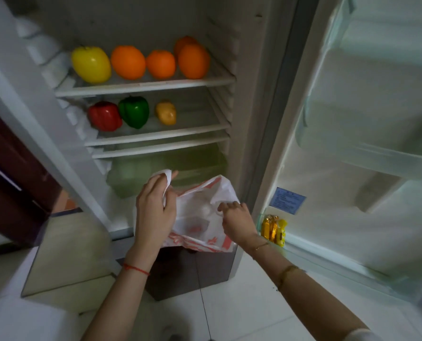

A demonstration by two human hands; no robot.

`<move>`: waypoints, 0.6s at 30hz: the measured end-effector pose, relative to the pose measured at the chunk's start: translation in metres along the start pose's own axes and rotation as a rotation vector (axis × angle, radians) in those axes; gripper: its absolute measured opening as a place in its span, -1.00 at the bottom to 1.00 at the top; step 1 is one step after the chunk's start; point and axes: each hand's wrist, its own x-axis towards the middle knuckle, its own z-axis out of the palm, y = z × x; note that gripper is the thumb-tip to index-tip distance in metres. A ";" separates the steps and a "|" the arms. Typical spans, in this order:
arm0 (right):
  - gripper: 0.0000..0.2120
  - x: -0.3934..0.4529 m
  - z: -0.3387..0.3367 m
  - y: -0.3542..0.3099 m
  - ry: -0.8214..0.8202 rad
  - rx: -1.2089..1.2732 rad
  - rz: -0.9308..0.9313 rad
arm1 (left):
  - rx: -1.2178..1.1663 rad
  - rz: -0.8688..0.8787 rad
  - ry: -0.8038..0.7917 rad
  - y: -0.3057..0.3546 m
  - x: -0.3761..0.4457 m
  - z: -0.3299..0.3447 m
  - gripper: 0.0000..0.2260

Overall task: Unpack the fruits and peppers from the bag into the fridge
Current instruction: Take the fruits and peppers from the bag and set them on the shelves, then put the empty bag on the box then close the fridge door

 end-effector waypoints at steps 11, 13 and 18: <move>-0.90 0.027 -0.091 -0.095 0.072 0.737 -0.228 | 0.074 -0.197 0.246 -0.020 -0.041 -0.092 -0.67; -0.76 0.027 -0.102 -0.119 0.029 0.811 -0.300 | 0.084 -0.237 0.310 -0.024 -0.053 -0.112 -0.68; -0.71 0.028 -0.107 -0.179 -0.098 0.876 -0.429 | 0.136 -0.318 0.448 -0.036 -0.080 -0.159 -0.72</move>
